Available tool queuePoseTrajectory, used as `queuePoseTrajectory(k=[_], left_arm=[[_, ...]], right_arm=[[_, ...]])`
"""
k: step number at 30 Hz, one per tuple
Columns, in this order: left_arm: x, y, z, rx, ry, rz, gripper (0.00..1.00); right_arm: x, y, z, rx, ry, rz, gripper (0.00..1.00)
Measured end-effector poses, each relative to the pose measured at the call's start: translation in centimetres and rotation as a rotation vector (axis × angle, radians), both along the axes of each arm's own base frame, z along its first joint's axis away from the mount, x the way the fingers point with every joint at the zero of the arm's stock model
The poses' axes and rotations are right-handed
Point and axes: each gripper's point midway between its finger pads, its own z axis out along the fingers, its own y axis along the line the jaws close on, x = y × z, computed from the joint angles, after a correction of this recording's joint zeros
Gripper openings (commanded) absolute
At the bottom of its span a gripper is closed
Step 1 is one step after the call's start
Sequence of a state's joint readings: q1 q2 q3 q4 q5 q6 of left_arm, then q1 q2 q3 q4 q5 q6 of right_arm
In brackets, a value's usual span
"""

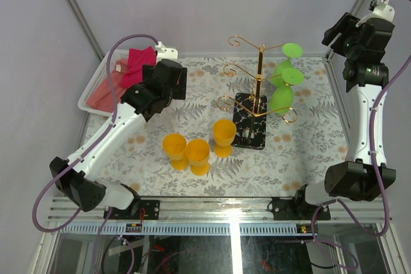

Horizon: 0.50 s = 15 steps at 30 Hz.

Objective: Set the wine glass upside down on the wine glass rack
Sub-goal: Pick up the wine glass at the center of the board.

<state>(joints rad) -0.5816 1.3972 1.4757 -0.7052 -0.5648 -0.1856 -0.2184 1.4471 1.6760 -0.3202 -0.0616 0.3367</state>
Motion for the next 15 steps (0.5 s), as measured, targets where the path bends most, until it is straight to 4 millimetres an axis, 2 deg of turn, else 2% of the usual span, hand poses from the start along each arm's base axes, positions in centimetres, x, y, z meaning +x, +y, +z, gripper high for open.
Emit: queuePoseTrajectory(k=[4, 11, 15], left_arm=[[-2.3, 0.9, -1.7, -0.002, 0.102, 0.028, 0.84], [-5.1, 2.4, -1.8, -0.035, 0.150, 0.078, 0.84], [-6.0, 2.9, -3.0, -0.036, 0.182, 0.098, 0.84]], right_arm=[[0.1, 1.5, 0.1, 0.003, 0.010, 0.035, 0.71], [0.4, 3.7, -0.4, 0.019, 0.024, 0.114, 0.68], [0.6, 5.7, -0.5, 0.022, 0.026, 0.171, 0.58]])
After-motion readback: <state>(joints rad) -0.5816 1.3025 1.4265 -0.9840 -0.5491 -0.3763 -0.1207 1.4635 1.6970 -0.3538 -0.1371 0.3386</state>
